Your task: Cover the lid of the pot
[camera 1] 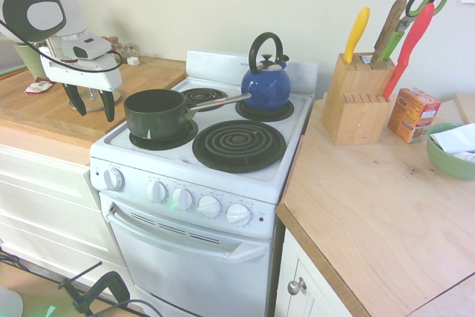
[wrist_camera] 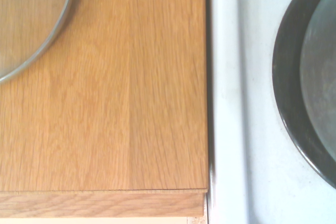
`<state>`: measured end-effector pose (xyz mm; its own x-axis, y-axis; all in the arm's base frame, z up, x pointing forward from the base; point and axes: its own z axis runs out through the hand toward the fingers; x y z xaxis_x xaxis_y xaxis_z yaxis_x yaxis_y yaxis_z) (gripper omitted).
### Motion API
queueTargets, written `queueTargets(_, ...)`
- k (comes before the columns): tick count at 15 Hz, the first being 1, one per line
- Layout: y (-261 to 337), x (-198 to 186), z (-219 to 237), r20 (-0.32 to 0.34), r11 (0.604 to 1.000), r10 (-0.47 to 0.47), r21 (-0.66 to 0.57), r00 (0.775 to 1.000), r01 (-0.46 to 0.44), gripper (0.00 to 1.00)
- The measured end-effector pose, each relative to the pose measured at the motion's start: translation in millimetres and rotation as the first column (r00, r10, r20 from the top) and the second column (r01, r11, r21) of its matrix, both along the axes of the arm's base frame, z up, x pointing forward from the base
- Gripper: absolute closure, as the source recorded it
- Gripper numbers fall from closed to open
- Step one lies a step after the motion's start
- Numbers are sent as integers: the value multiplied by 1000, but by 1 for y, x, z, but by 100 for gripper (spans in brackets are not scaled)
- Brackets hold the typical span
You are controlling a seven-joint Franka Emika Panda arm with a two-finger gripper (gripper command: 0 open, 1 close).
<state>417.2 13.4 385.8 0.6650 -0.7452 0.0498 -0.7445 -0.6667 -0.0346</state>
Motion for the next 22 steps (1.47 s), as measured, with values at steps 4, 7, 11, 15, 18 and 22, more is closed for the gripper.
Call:
queueTargets(4, 11, 6, 10, 21, 1000, 16, -6, 1000, -16, 0)
queueTargets(7, 52, 21, 43, 70, 998, 59, -15, 996, -58, 0)
queueTargets(11, 105, 61, 63, 94, 988, 153, -7, 984, -153, 0)
queueTargets(15, 141, 119, 53, 66, 973, 231, -36, 971, -229, 0)
queueTargets(18, 149, 137, 27, 25, 959, 276, -77, 961, -274, 0)
queueTargets(22, 166, 146, -11, -21, 938, 331, -103, 943, -331, 0)
